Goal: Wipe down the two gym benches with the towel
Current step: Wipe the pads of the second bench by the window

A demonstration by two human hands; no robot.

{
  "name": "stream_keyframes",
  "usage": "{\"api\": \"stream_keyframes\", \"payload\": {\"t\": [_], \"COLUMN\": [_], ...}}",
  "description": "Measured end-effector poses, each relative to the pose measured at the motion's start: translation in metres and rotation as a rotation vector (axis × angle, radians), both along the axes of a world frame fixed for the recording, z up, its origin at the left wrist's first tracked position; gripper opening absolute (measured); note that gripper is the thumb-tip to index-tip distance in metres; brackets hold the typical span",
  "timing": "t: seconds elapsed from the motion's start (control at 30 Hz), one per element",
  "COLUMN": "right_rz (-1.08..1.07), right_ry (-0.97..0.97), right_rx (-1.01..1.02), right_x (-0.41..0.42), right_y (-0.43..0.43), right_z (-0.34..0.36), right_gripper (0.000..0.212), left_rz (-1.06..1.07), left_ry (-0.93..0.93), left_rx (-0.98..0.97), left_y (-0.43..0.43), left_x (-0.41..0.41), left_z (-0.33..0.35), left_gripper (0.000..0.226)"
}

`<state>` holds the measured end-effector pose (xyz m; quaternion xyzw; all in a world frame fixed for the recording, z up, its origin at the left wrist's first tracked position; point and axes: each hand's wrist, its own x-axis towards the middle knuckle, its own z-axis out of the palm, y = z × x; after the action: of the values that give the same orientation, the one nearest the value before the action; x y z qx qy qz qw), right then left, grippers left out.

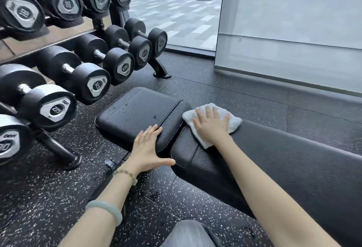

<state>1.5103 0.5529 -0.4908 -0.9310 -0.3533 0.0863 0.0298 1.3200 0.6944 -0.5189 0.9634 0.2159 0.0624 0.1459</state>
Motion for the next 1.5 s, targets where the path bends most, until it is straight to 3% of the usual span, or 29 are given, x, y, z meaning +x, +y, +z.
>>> {"api": "stream_keyframes", "payload": {"t": [0.2, 0.33, 0.43, 0.5, 0.67, 0.8, 0.87, 0.97, 1.03, 1.07, 1.17, 1.23, 1.37, 1.5], "right_rz": [0.216, 0.206, 0.057, -0.028, -0.023, 0.056, 0.020, -0.069, -0.047, -0.020, 0.062, 0.045, -0.198, -0.403], "right_ry": [-0.001, -0.030, -0.039, -0.014, -0.013, -0.058, -0.075, -0.099, -0.025, -0.016, -0.194, -0.138, 0.029, 0.072], "right_rx": [0.025, 0.106, 0.079, 0.077, 0.034, 0.069, 0.188, 0.723, 0.847, 0.765, 0.316, 0.162, 0.152, 0.126], "right_x": [-0.076, -0.075, -0.038, -0.010, -0.020, -0.078, -0.085, -0.095, -0.119, -0.129, -0.142, -0.125, -0.066, -0.044], "right_y": [-0.036, -0.070, -0.059, -0.038, -0.019, -0.028, -0.026, -0.010, 0.015, 0.032, 0.078, 0.100, 0.130, 0.153], "right_z": [-0.003, -0.006, -0.009, -0.007, -0.005, -0.013, -0.013, -0.008, -0.007, -0.012, -0.016, -0.013, -0.005, 0.000], "right_gripper": [0.053, 0.092, 0.061, 0.051, 0.069, 0.076, 0.064, 0.025, 0.021, 0.025, 0.067, 0.076, 0.050, 0.052], "left_rz": [0.006, -0.008, -0.008, -0.028, -0.129, -0.092, -0.079, -0.130, -0.183, -0.212, -0.302, -0.353, -0.397, -0.443], "left_ry": [0.033, 0.050, 0.030, 0.023, -0.090, -0.210, -0.199, -0.189, -0.181, -0.181, -0.202, -0.259, -0.279, -0.162], "left_rx": [0.005, 0.008, -0.004, -0.013, -0.206, -0.132, -0.122, -0.070, -0.010, 0.025, 0.103, 0.134, 0.116, 0.192], "left_y": [-0.004, -0.006, -0.007, -0.004, 0.013, 0.062, 0.084, 0.110, 0.124, 0.129, 0.144, 0.151, 0.153, 0.147], "left_x": [-0.001, 0.000, 0.000, -0.001, -0.023, -0.050, -0.056, -0.052, -0.046, -0.042, -0.029, -0.022, -0.011, -0.013], "left_z": [0.006, 0.011, 0.008, 0.010, 0.022, 0.019, 0.017, 0.014, 0.010, 0.008, 0.001, -0.003, -0.002, -0.004], "left_gripper": [0.138, 0.134, 0.147, 0.147, 0.131, 0.131, 0.130, 0.128, 0.118, 0.112, 0.095, 0.084, 0.067, 0.067]}}
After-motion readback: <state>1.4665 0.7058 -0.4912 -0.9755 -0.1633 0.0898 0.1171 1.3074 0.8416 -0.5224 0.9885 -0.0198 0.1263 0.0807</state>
